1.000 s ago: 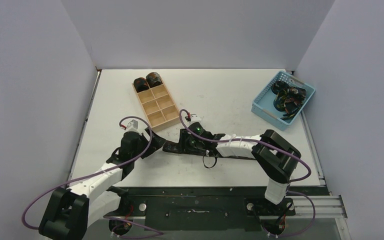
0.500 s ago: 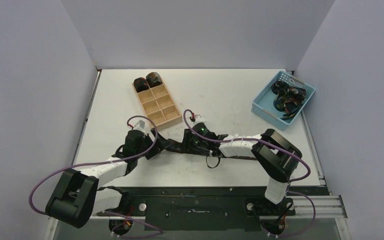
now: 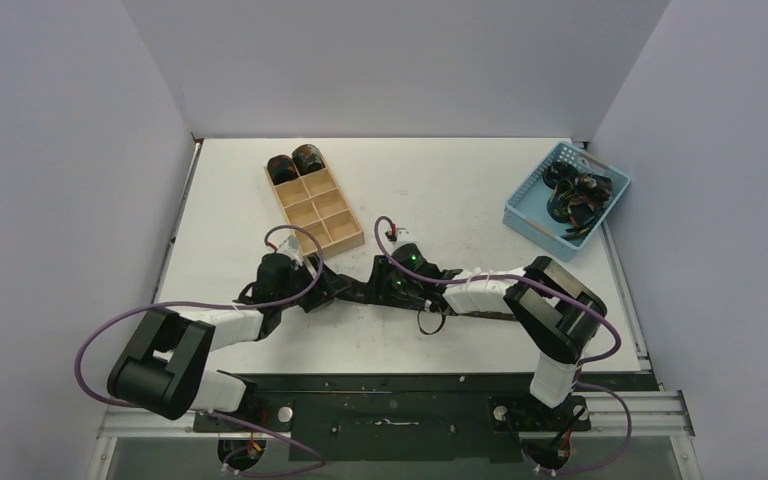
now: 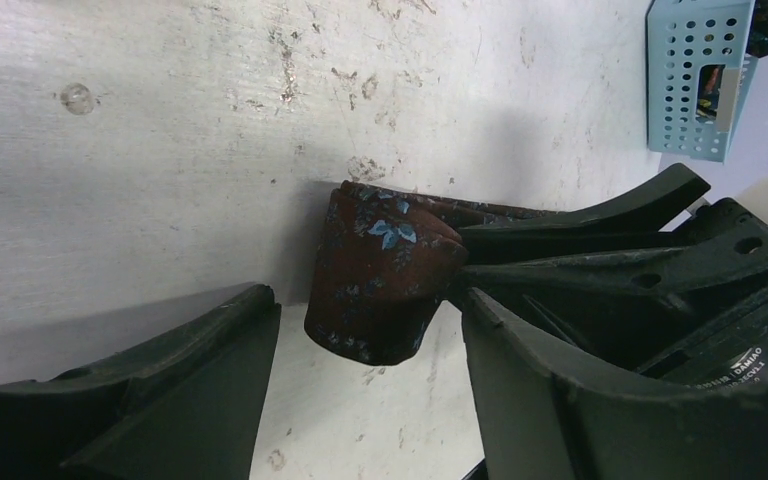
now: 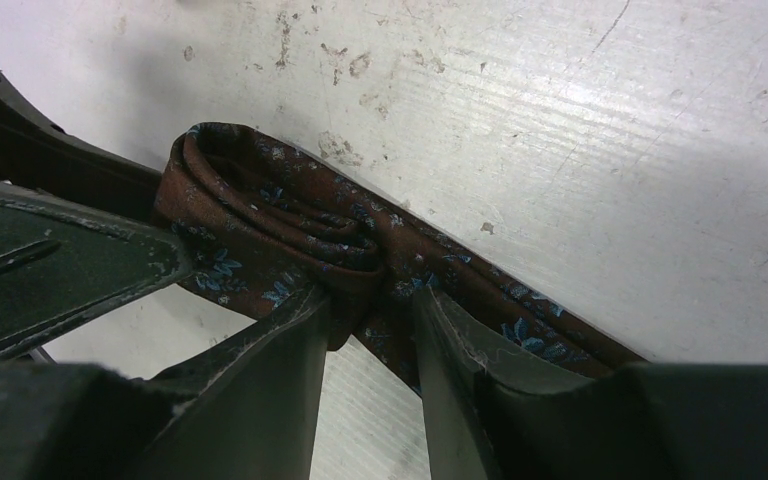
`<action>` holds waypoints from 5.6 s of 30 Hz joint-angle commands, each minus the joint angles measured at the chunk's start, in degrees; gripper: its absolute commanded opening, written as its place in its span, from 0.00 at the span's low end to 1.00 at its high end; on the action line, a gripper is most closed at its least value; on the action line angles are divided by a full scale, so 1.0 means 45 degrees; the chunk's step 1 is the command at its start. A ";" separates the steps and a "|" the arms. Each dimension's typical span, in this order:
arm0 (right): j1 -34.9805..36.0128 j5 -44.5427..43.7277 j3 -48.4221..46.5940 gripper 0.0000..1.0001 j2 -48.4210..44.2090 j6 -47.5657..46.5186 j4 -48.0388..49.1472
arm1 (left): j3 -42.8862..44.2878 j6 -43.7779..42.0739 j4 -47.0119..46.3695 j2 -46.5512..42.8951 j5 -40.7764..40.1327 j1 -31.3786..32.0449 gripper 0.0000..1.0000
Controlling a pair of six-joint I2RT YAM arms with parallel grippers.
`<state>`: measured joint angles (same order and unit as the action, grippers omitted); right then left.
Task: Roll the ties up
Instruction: Roll the tie at the center of the board.
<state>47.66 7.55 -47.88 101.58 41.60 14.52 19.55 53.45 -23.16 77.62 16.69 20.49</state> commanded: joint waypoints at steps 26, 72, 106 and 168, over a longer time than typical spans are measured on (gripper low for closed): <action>-0.0711 -0.0950 0.0925 0.49 -0.3374 -0.0262 -0.1758 | 0.0497 -0.0562 0.0085 -0.0722 -0.0967 0.0867 0.00; -0.2684 -0.5990 0.3427 0.38 -0.5834 -0.0688 -0.3844 | 0.0934 -0.0245 0.3527 -0.3147 -0.5525 0.2341 0.00; -0.1908 -0.4485 0.5791 0.05 -0.6989 0.0882 -0.4201 | 0.1860 -0.0490 0.4336 -0.3169 -0.6582 0.2544 0.00; -0.1914 -0.4124 0.4924 0.60 -1.1583 -0.0412 -0.6420 | 0.7729 -0.5118 0.8779 0.5070 -1.7516 0.8732 0.00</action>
<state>39.81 -9.80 -24.43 50.78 41.32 -14.04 50.96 32.75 13.98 96.47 -57.28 56.99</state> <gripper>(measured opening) 0.593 0.136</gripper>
